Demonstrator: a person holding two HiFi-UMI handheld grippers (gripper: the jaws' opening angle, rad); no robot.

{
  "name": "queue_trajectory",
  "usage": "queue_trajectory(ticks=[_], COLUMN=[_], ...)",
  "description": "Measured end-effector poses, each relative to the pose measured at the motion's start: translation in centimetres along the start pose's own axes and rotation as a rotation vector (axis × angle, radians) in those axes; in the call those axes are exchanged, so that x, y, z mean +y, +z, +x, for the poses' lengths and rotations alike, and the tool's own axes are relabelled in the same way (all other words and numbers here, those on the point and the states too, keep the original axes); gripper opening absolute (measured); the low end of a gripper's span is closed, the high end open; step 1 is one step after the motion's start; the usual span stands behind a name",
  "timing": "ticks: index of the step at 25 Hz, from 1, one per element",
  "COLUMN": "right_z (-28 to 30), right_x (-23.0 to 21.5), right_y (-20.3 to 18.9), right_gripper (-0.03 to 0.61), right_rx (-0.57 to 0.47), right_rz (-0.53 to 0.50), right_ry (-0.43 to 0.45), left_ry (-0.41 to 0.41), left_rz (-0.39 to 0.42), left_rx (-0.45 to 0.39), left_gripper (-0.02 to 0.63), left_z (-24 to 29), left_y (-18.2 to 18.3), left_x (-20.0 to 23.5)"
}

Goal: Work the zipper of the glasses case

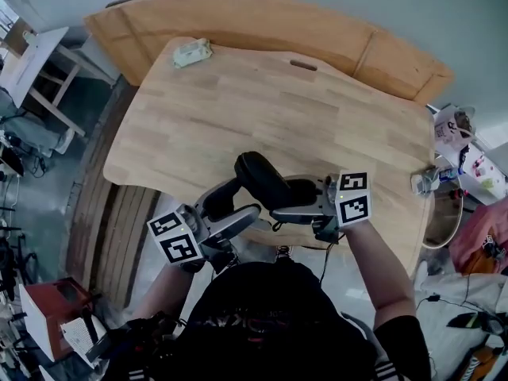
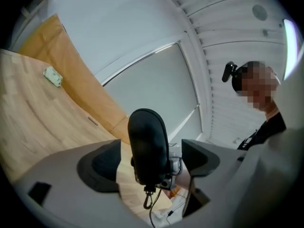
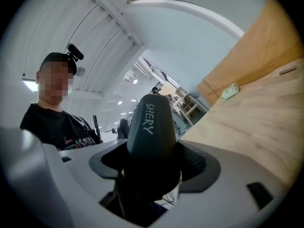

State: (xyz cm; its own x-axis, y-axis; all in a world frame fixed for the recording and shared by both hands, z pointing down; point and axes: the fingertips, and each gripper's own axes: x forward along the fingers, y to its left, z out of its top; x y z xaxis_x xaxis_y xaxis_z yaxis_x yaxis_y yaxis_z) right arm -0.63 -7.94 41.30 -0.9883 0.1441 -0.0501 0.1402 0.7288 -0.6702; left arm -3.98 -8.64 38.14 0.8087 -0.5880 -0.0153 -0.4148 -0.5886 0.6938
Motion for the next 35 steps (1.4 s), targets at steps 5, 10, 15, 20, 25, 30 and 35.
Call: queue_trajectory(ticks=[5,10,15,20,25,30,35], right_z=[2.7,4.9,6.1,7.0,7.0,5.0,2.2], right_x=[2.7,4.6,5.2,5.4,5.5,4.9,3.7], right_y=[-1.5,-2.5,-3.2,-2.6,-1.3,0.9,2.1], right_gripper=[0.336,0.336,0.336,0.337,0.337,0.336,0.333], right_rx=[0.034,0.076,0.108,0.085,0.008,-0.197,-0.477], right_rz=[-0.012,-0.035,-0.048,-0.06,-0.124,-0.037,0.133], right_ry=[0.055,0.089,0.086,0.068,0.03,0.027,0.033], left_ry=[-0.092,-0.15,-0.184,-0.184,-0.176,-0.183,-0.246], left_rz=[-0.003,-0.011,-0.026,-0.03,-0.066,-0.117,-0.217], left_rx=[-0.009,0.022,0.023,-0.022,-0.113,-0.195,-0.31], left_gripper=[0.399,0.399,0.397,0.364,0.362,0.36,0.359], left_z=[0.1,-0.2,-1.3,-2.5,-3.8,-5.4,-6.5], left_y=[1.2,0.8,0.6,1.6,3.5,6.2,8.3], left_x=[-1.6,-2.6,-3.1,-2.9,-2.2,-1.0,-0.8])
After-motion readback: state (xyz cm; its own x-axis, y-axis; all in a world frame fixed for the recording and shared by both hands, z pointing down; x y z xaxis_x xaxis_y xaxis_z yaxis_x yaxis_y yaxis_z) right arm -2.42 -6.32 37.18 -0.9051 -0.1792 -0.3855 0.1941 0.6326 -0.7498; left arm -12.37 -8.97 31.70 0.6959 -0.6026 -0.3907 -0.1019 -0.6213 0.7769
